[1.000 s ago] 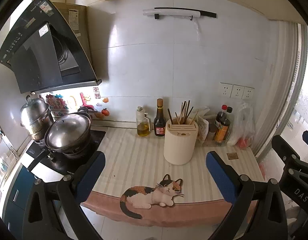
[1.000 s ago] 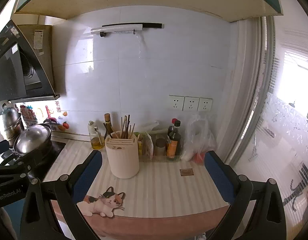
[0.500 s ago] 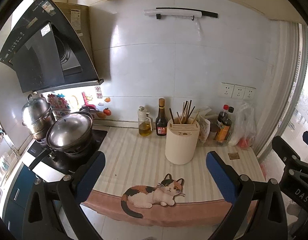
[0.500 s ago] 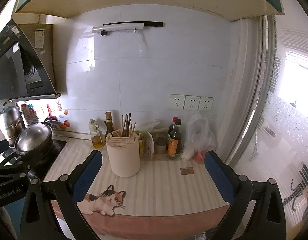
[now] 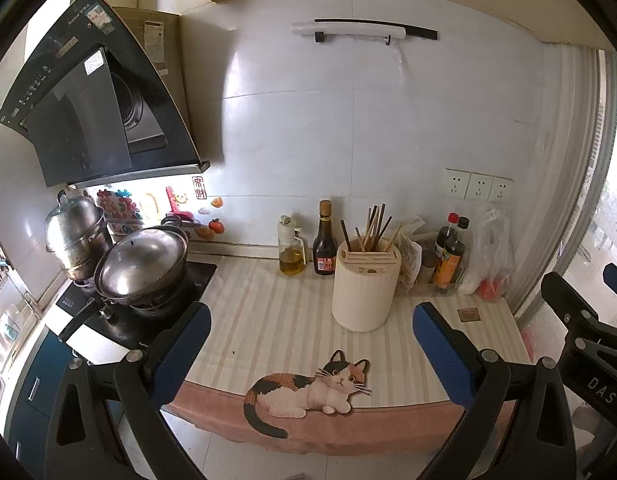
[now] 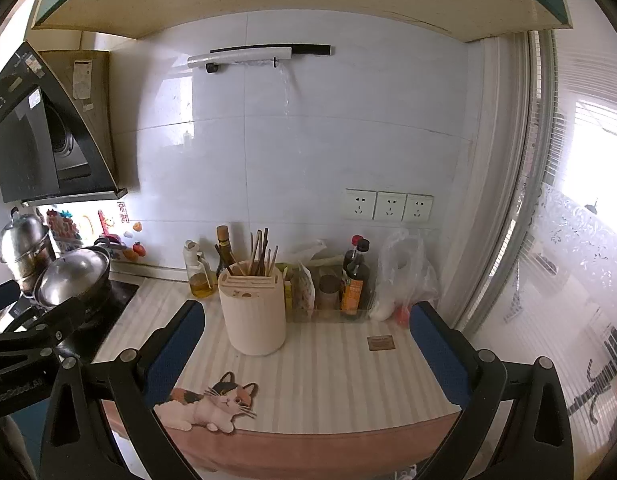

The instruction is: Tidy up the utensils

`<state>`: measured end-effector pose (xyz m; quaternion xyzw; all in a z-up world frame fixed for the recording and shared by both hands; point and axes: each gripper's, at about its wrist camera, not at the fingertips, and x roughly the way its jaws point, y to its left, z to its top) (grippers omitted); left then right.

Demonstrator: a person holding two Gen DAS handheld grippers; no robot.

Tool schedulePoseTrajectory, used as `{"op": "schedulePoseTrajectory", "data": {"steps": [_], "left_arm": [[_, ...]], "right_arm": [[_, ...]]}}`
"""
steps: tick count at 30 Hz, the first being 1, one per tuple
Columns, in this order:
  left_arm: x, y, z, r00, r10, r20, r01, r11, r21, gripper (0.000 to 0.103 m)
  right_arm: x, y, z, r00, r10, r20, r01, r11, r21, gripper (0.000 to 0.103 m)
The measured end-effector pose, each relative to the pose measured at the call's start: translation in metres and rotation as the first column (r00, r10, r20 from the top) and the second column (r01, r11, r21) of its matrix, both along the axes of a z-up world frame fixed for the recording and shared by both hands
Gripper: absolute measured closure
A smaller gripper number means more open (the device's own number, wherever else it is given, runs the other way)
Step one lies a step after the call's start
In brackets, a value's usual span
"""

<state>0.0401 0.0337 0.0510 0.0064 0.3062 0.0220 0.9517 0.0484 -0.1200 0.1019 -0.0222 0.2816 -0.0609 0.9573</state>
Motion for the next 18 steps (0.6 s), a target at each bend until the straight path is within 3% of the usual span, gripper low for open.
{"op": "schedulePoseTrajectory", "data": {"steps": [18], "left_arm": [[0.0054, 0.0006, 0.0032, 1.000, 0.001, -0.002, -0.001, 1.000, -0.002, 0.000]], "right_arm": [[0.0065, -0.0003, -0.0023, 1.000, 0.005, -0.011, -0.005, 1.000, 0.002, 0.000]]}}
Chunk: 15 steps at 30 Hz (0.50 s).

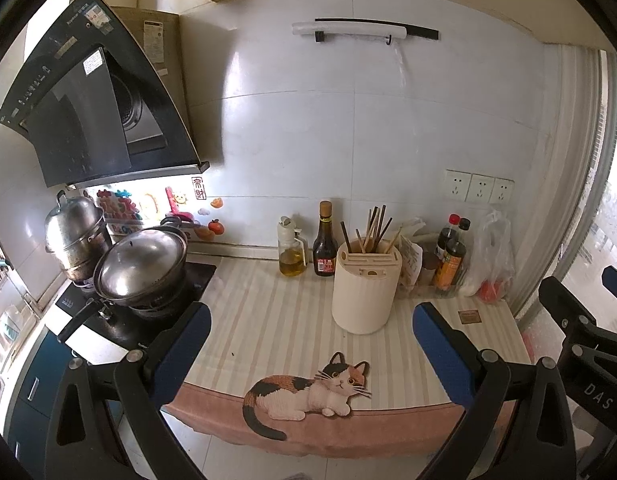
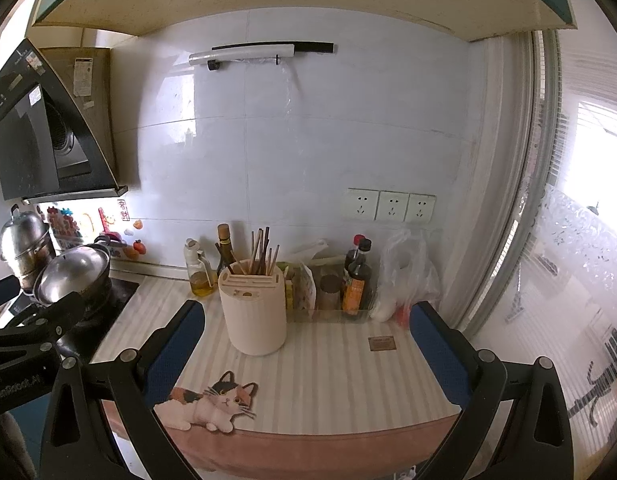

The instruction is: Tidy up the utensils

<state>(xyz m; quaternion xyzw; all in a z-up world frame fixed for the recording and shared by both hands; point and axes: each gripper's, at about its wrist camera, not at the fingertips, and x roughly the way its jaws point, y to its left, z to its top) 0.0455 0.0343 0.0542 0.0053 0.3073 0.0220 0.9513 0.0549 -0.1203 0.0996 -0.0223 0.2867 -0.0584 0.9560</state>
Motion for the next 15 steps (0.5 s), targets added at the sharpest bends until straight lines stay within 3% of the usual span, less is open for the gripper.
{"op": "schedulePoseTrajectory", "data": {"steps": [15], "left_arm": [[0.0027, 0.0005, -0.0014, 1.000, -0.001, -0.002, 0.001, 1.000, -0.001, 0.000]], "right_arm": [[0.0033, -0.0008, -0.0014, 1.000, 0.001, -0.002, -0.001, 1.000, -0.004, 0.000]]}}
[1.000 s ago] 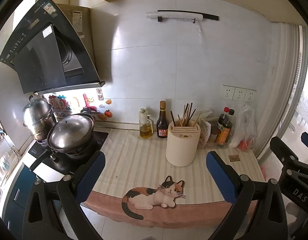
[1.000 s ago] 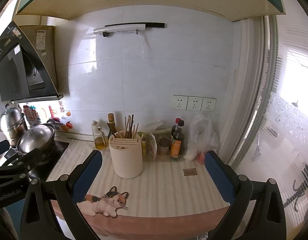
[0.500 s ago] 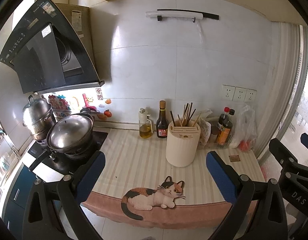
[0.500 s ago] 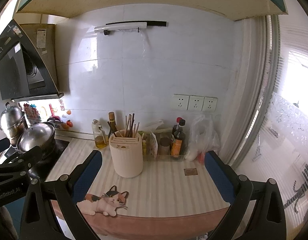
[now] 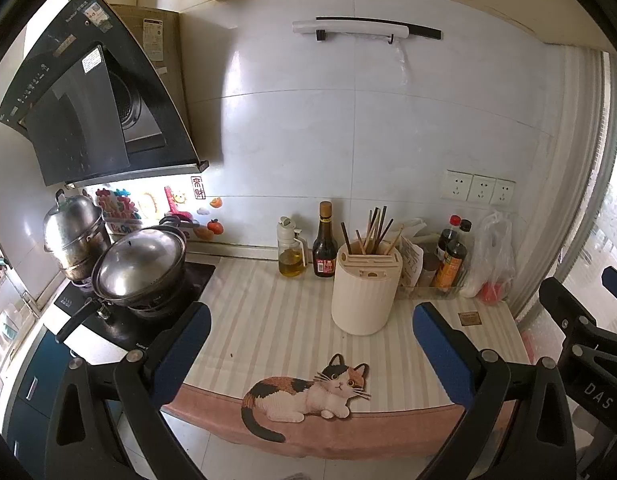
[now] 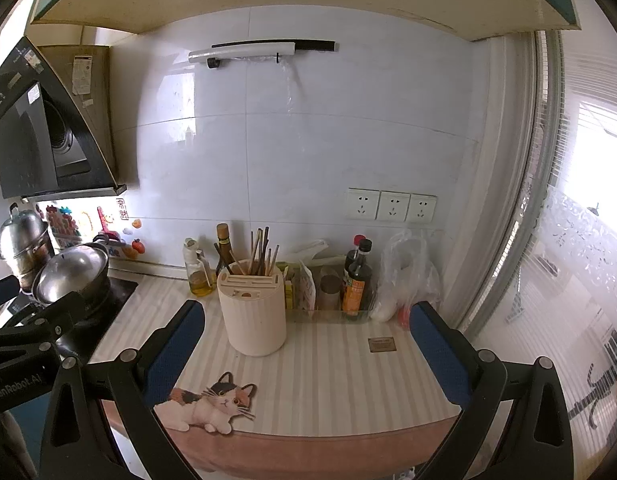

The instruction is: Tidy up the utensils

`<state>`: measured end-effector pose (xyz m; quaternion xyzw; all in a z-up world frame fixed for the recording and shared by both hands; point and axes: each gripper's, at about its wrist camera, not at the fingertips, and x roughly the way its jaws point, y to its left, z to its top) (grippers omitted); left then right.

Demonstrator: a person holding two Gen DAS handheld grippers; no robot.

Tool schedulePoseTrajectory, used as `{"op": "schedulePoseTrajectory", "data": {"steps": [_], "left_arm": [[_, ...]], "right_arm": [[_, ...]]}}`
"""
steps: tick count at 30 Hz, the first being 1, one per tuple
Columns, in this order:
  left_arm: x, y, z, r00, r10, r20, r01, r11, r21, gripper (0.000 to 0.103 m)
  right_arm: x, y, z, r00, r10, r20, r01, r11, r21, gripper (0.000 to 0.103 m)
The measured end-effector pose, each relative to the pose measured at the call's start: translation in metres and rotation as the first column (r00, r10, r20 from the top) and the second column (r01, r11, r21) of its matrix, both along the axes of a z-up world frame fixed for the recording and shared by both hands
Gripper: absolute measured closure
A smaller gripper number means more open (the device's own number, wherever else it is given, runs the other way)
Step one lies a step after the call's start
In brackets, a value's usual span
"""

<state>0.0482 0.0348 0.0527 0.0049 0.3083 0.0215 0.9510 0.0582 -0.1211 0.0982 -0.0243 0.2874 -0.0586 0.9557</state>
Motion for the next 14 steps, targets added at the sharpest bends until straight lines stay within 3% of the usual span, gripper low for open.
{"op": "schedulePoseTrajectory", "data": {"steps": [14], "left_arm": [[0.0026, -0.0005, -0.0012, 1.000, -0.003, -0.004, 0.003, 1.000, -0.002, 0.000]], "right_arm": [[0.0031, -0.0025, -0.0017, 1.000, 0.006, -0.001, -0.006, 1.000, 0.000, 0.000]]}}
